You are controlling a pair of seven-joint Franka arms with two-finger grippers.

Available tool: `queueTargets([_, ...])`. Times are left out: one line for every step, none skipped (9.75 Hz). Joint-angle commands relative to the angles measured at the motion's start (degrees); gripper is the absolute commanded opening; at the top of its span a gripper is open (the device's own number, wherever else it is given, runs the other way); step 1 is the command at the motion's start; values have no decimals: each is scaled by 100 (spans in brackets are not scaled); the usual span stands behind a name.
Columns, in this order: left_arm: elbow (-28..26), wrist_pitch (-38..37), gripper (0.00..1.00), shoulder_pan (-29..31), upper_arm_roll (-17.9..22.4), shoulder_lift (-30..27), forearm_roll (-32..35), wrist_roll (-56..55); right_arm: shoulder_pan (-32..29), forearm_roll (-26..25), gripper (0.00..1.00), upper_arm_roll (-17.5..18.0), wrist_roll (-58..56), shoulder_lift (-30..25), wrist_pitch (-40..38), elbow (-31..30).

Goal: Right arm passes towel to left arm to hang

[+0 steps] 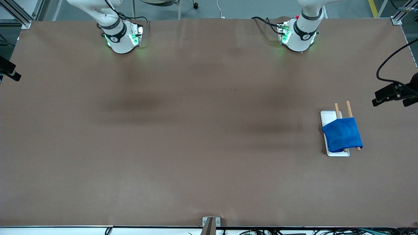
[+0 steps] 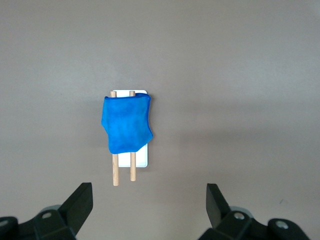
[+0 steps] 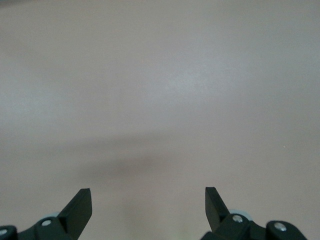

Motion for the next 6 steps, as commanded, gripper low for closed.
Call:
queueTargets([-154,-110,100,57,-218,-248,23,12,-32,1,100,4,155,23,-89,82])
queueTargets([-337,-136,100,-21,-175,-485,14,73,-32,1,100,4,138,23,-89,82])
queueTargets([-783,-128,100,-361,-18,-809,5,21,-32,1,100,4,146,23,-89,82])
queueTargets([-1205,-119,100,-930,323,-1143,5,-49,-58,10,100,13,155,23,-98,82])
queueTargets([-1513,-76,100,-1319,553,-1399,5,-67,-224,27,100,56,129,32,-98,82])
queueTargets([-1830,38,100,-1618,833,-1645,-117,-93,-286,36,100,92,120,40,-89,82])
